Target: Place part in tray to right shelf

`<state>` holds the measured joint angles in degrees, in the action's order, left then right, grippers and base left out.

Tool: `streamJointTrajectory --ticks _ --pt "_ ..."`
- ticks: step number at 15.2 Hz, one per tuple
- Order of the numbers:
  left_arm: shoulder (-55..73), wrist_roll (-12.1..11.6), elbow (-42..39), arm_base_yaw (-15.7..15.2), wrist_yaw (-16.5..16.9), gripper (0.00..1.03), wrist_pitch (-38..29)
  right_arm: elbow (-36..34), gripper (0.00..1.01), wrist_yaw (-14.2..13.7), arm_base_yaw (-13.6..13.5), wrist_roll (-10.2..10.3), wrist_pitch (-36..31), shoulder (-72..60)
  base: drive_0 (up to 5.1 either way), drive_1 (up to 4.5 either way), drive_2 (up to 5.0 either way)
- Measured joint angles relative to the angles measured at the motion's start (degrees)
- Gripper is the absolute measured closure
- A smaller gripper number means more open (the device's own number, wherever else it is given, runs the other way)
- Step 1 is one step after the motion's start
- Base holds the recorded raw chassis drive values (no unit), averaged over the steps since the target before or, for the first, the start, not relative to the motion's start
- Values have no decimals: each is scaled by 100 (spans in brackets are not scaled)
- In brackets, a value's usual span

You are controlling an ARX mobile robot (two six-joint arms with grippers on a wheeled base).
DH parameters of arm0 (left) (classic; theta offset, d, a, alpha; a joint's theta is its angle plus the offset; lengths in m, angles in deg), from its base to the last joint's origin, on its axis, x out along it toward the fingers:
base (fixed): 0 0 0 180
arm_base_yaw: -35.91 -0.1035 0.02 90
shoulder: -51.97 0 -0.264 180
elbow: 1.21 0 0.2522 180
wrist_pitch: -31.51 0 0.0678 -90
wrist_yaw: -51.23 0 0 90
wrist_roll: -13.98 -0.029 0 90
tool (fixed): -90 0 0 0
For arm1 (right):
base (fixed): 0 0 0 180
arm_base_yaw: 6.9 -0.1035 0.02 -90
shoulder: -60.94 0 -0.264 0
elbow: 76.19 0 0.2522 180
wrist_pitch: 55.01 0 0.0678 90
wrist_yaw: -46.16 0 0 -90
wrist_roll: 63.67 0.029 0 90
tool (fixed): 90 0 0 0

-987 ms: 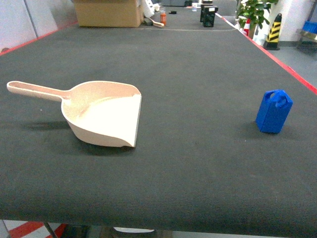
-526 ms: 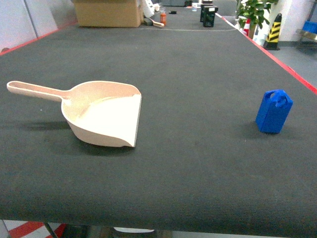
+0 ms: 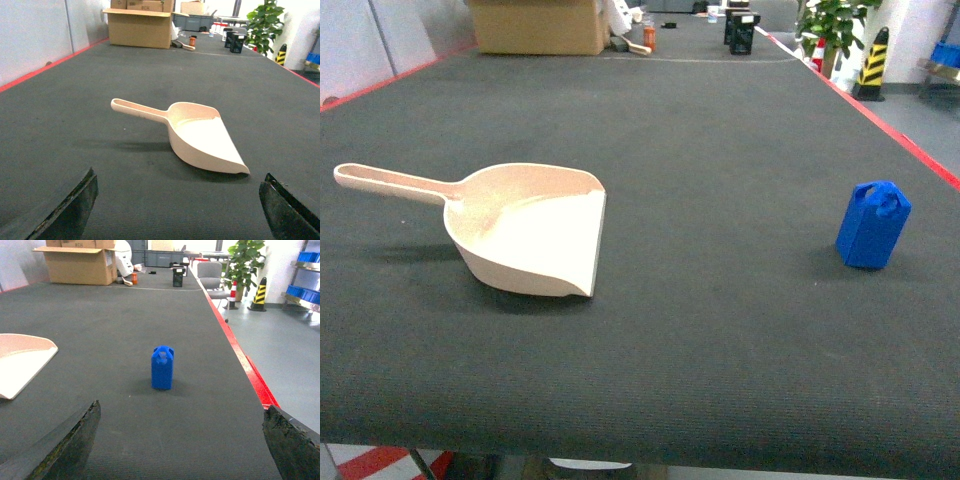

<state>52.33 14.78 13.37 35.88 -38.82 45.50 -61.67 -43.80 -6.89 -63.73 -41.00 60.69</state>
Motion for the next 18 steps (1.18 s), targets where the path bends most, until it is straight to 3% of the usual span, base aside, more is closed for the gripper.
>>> streamJointTrajectory --ticks 13,14,15,16,18 --pt "2 -2 0 0 -7 5 11 0 3 0 0 0 0 0 0 0 0" --pt "240 -116 39 131 -282 5 181 0 3 -2 0 0 2 0 0 0 0" --pt "791 -101 76 144 -234 5 -87 0 3 0 0 0 -2 0 0 0 0" --pt "1499 129 151 138 -111 5 -660 0 3 -2 0 0 -2 0 0 0 0" --pt "3230 898 588 -70 426 5 -2026 0 3 0 0 0 -2 0 0 0 0"
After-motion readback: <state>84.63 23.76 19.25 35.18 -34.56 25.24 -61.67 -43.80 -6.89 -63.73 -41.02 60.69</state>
